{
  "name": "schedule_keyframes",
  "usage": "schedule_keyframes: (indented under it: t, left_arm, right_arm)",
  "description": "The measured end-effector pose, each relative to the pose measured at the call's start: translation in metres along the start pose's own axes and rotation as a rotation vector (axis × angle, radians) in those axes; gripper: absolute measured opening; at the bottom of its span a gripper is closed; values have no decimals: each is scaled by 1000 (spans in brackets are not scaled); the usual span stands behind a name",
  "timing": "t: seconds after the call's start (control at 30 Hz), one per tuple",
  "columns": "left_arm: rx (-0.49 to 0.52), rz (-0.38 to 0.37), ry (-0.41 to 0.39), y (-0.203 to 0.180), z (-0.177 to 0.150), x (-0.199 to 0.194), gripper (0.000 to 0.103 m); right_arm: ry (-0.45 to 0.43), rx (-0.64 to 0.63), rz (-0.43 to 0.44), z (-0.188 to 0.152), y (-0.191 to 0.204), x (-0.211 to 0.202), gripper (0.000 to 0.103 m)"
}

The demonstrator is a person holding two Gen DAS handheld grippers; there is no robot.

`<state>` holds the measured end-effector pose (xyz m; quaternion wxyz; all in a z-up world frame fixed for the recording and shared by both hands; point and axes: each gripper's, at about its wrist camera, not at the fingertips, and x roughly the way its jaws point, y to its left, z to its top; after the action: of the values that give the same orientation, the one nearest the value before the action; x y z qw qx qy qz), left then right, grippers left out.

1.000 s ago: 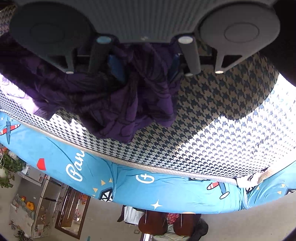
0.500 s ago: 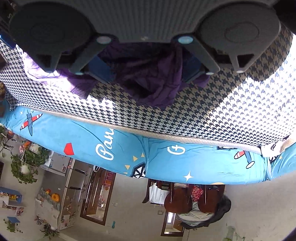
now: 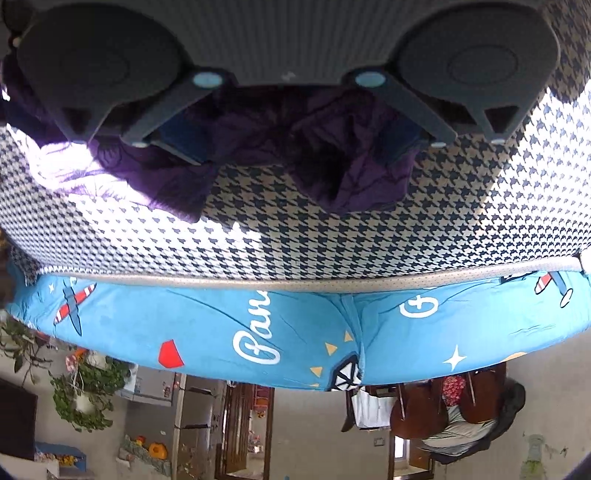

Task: Fold clothes

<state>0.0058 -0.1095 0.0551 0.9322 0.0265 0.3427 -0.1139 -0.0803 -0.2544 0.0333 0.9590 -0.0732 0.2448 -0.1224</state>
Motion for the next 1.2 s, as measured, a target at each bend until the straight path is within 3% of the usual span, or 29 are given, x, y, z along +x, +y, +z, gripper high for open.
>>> schedule_keyframes:
  t: [0.07, 0.2, 0.3, 0.4, 0.57, 0.63, 0.67, 0.8, 0.87, 1.07, 1.2]
  left_arm:
    - [27, 21, 22, -2, -7, 8, 102]
    - [74, 62, 26, -2, -27, 13, 92]
    - [69, 72, 13, 0, -38, 8, 80]
    - [42, 113, -6, 6, -43, 0, 68]
    - [-28, 171, -16, 20, -48, -12, 65]
    - [-48, 187, -15, 25, -51, -18, 65]
    - [-58, 196, -15, 27, -53, -21, 66]
    - [-86, 217, -8, 35, -62, -33, 66]
    - [-87, 221, -6, 37, -68, -40, 67]
    - [-113, 220, 8, 43, -78, -55, 69]
    - [-128, 212, 21, 45, -82, -63, 70]
  right_arm:
    - [21, -5, -20, -2, 0, 10, 67]
    - [61, -11, -60, -5, 1, 31, 24]
    - [49, 82, -81, -1, -18, 28, 12]
    - [-5, 137, -168, 3, -32, 17, 10]
    - [-27, 234, -284, 7, -61, 8, 10]
    - [-15, 266, -324, 7, -71, 6, 16]
    - [-9, 278, -342, 6, -75, 6, 24]
    - [6, 350, -335, 3, -91, -3, 48]
    - [12, 385, -331, 2, -99, -8, 54]
    - [-74, 400, -264, 7, -99, -26, 65]
    - [-105, 374, -239, 11, -93, -32, 65]
